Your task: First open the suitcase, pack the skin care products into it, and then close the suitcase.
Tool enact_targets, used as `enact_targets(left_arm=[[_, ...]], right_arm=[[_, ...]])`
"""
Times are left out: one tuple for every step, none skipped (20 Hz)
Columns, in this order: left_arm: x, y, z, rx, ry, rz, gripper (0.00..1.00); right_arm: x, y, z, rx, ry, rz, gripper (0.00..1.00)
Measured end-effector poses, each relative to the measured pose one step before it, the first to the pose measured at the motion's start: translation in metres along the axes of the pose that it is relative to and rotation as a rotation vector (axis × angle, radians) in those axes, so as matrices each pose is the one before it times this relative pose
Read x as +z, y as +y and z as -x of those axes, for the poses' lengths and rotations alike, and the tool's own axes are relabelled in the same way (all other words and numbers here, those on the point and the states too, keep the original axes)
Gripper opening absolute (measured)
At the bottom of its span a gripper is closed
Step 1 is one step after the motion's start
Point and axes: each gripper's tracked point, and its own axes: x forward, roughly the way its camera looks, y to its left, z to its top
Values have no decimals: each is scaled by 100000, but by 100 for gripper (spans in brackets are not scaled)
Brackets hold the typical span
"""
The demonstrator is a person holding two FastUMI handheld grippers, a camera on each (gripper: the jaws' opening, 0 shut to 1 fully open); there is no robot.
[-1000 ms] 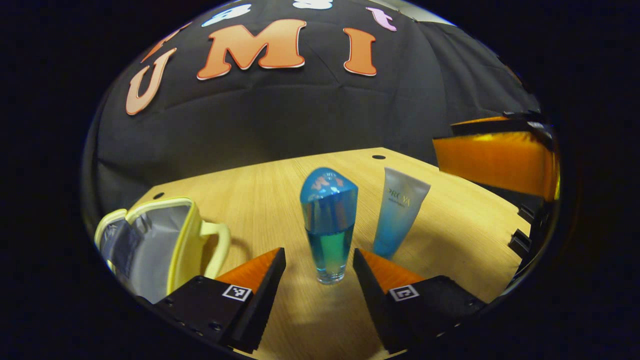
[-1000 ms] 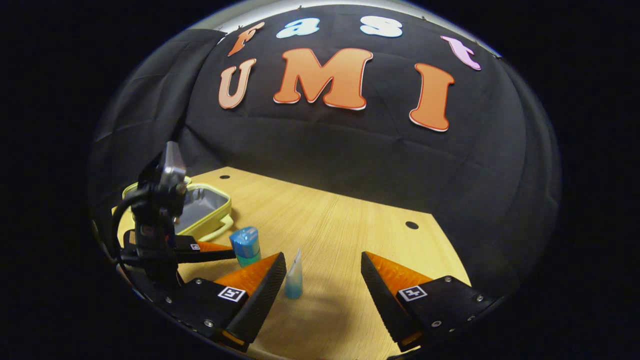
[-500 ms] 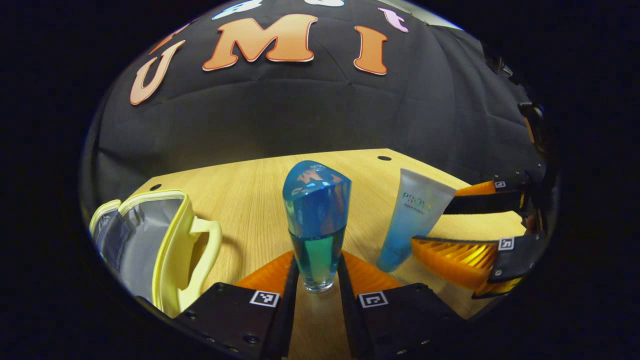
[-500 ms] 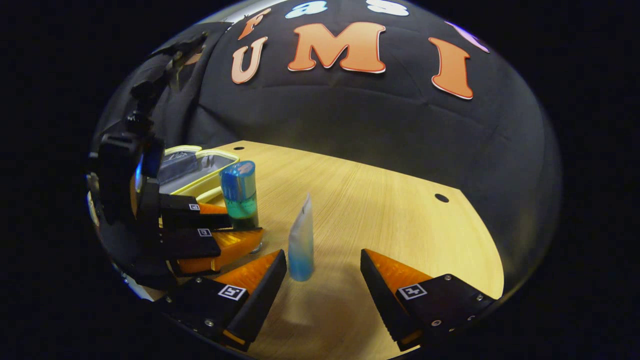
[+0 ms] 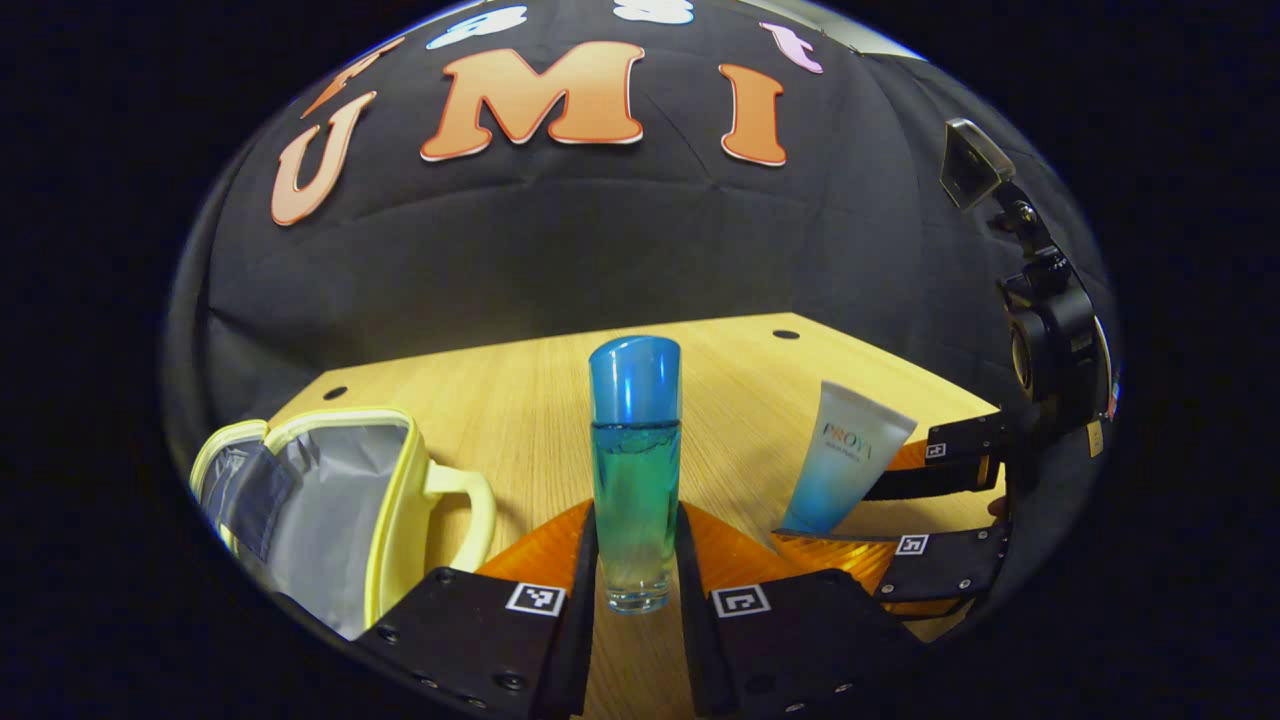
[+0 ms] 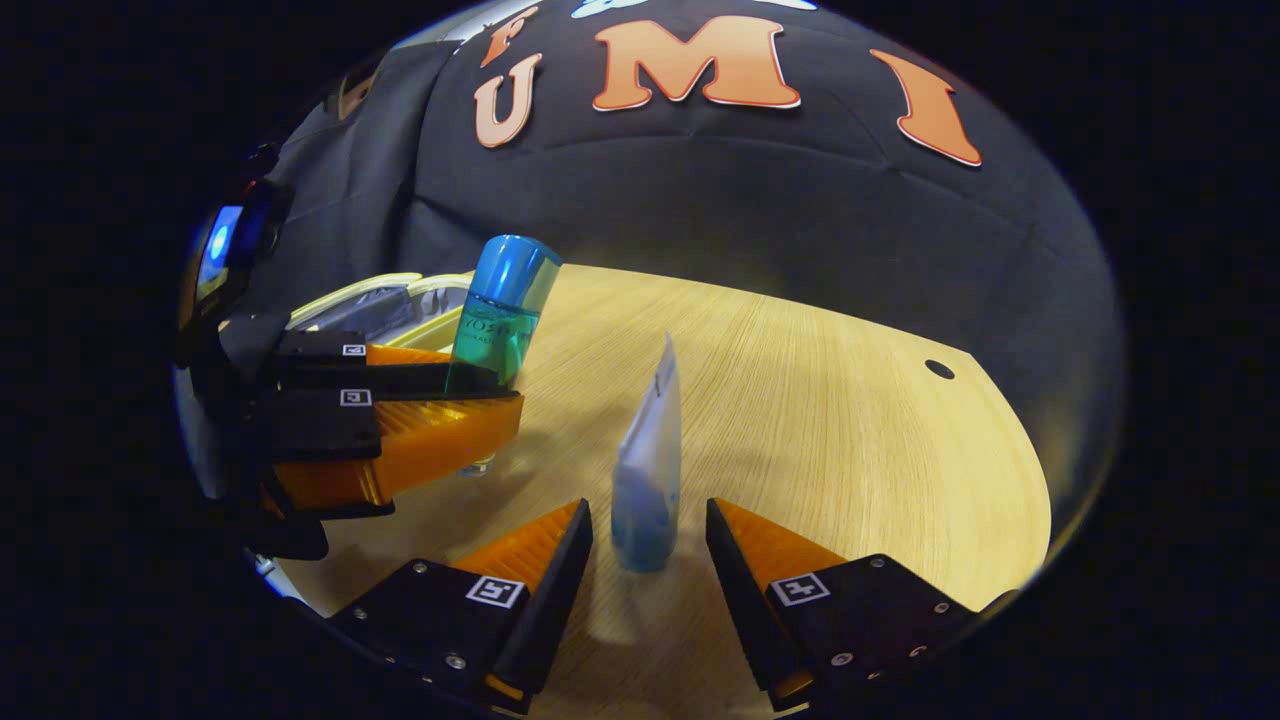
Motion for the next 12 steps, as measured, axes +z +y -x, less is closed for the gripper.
enact_targets(left_arm=[[337,88,135,311,-542,459,39],[646,125,441,514,-1081,-486,39],[856,222,505,800,-1418,-426,40],[822,162,348,43,-1055,-91,39],[767,289,379,820,-697,-315,39],[674,348,455,342,-721,-634,38],[963,496,491,1129,-1156,-954,39],[737,346,430,656,-449,-691,38],[784,453,431,1254,-953,-379,39],[677,372,502,672,-123,223,39],[745,426,721,1270,-524,-131,39],[911,575,533,1434,-254,-217,39]], right_arm=[[60,-18,-105,595,369,-165,72],[41,7,-38,592,99,-1233,68],[-23,127,-175,975,644,-1794,64],[14,-126,105,-359,399,-1645,57],[127,47,-441,332,300,-2071,55],[-39,295,269,922,1315,-1786,46],[244,63,94,161,272,-1210,46],[759,331,469,627,-1062,-1125,45],[1021,238,593,401,-1125,16,45],[1002,203,811,189,-957,621,44],[1113,145,750,418,-1288,383,45],[1024,299,880,783,-1473,-7,45]])
